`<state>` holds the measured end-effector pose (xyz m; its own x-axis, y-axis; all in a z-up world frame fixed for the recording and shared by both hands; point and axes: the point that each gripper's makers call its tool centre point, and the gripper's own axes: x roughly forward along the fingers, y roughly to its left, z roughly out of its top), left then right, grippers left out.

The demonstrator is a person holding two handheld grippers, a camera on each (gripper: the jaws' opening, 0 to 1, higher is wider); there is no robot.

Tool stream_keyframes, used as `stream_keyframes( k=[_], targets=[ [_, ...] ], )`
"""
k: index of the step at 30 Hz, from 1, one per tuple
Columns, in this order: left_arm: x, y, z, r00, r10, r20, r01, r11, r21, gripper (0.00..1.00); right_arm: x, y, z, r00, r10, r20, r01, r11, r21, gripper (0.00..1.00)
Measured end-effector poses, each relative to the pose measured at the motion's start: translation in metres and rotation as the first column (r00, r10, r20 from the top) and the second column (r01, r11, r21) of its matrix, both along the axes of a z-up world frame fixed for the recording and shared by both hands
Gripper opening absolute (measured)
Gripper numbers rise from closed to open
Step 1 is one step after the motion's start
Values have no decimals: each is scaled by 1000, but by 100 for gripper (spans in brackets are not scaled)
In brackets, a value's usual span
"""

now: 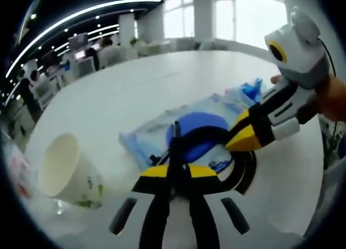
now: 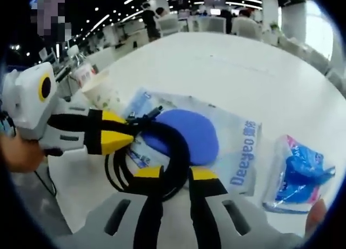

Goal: Arrange the tabletop items into an orderly group along one side of the table until the central work area is clear of visible clutter.

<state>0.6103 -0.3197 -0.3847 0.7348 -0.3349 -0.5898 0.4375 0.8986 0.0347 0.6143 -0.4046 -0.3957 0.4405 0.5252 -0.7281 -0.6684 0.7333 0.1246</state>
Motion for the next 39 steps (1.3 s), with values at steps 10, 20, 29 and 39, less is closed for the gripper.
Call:
stream_keyframes(
  k=[10,20,29,39],
  targets=[
    [0,-2,2,1000,2,-3,-2,1000,0,7,0,-3,5,1000,-23,-9,23,1000,18,14],
    [-1,-3,6,1000,5,-7,-5,1000,-10,6,0,-5,11,999,-30,-19,30,999,42,12],
    [-1,-8,15,1000,-1,1,1,1000,-24,6,1,-10,19,999,-41,-10,41,998,51,11],
    [-4,-12,23,1000,-14,13,14,1000,-27,5,0,-13,29,999,-41,3,40,998,58,10]
  ],
)
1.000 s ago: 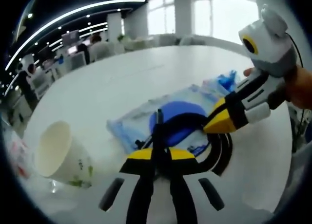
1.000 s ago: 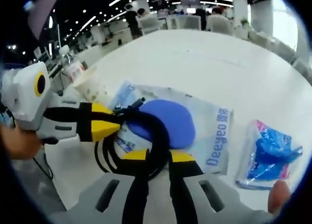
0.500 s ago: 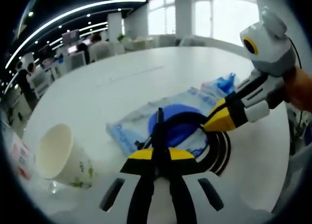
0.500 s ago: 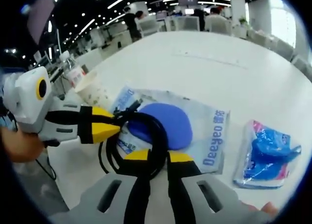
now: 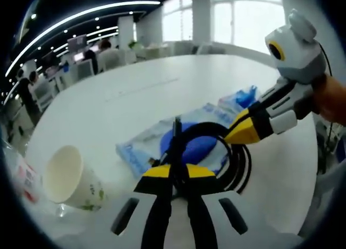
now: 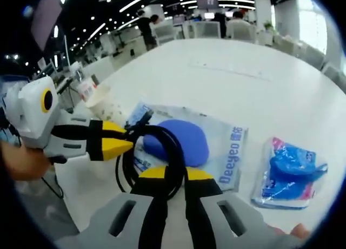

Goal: Arrange the tabletop items into an orderly group along one side of the table until the central work area is clear of visible clutter.

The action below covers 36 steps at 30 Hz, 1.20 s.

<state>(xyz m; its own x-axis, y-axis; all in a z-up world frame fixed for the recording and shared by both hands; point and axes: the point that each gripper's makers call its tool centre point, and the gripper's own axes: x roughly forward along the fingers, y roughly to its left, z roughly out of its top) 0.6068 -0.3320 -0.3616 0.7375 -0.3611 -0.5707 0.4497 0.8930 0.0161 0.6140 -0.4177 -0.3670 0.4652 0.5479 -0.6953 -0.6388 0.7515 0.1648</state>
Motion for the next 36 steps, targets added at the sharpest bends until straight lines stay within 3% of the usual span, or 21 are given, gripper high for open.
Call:
stream_keyframes(
  k=[15,36],
  targets=[
    [-5,-10,18,999,-37,29,37,999,4,5,-9,-10,19,1000,-5,18,4,1000,23,9],
    [-28,-56,42,989,-135,57,135,991,-4,5,-38,-55,42,998,-63,22,61,996,60,9]
  ],
)
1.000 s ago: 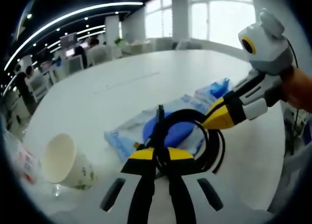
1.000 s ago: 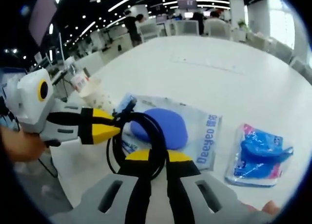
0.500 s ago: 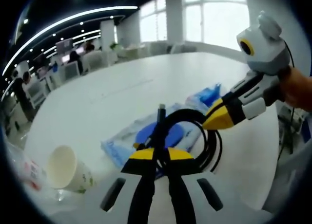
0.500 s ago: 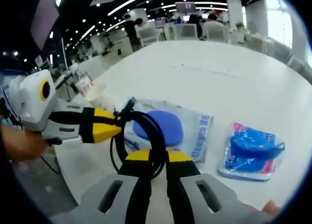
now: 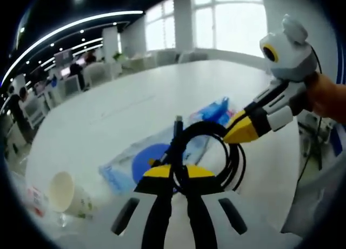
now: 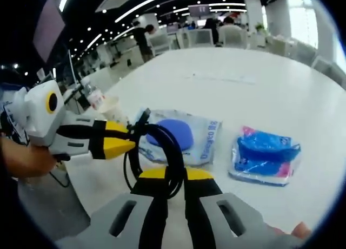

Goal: Arrange the tabletop items into an orderly group along one side of the table until the central work area is clear of visible clutter.

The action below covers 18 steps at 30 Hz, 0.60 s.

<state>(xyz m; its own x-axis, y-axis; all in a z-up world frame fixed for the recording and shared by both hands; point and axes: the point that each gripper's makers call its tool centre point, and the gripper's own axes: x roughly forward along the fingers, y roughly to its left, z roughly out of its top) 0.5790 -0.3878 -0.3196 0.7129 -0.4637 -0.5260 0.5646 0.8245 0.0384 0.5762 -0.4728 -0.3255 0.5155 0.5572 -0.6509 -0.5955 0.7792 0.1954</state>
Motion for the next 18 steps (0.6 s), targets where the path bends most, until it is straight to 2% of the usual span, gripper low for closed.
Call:
stream_keyframes(
  k=[18],
  targets=[
    [-25,-50,-2,994,-108,-30,108,994,4,5,-29,-47,0,998,-41,-44,40,999,-8,9]
  ],
)
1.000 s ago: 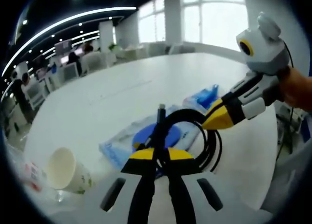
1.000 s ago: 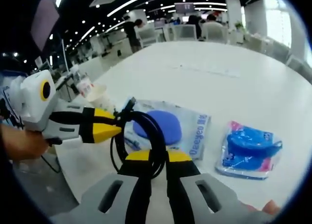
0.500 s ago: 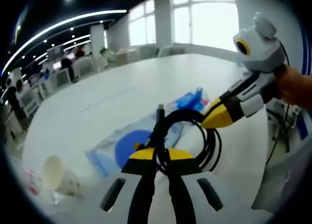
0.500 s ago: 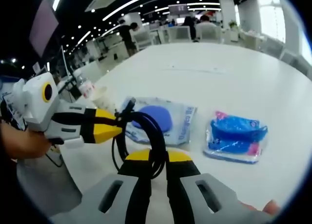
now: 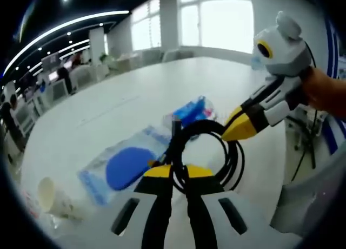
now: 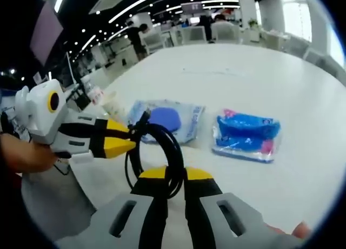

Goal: Arrange the tabletop items into an orderly group along one side of the table until the central work area is clear of visible clutter.

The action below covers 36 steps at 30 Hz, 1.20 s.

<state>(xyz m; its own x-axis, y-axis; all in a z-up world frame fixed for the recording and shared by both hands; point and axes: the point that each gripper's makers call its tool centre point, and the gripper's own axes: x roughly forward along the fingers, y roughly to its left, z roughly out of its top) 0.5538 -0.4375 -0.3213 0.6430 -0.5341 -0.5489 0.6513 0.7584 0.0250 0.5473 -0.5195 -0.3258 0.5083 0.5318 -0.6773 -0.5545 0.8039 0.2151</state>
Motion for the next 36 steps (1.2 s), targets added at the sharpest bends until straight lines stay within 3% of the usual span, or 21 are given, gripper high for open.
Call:
stream_keyframes(
  k=[8,19,36],
  targets=[
    [-11,-17,-10,998,-49,-32,50,999,18,5,-17,-19,-10,999,-21,-39,21,1000,-5,9],
    [-14,-44,-28,989,-128,-70,134,988,78,5,-24,-41,-27,994,-81,-79,82,997,5,10],
    [5,-48,-49,982,-153,-113,168,977,130,5,-13,-44,-51,977,-150,-153,159,986,50,9]
  ],
)
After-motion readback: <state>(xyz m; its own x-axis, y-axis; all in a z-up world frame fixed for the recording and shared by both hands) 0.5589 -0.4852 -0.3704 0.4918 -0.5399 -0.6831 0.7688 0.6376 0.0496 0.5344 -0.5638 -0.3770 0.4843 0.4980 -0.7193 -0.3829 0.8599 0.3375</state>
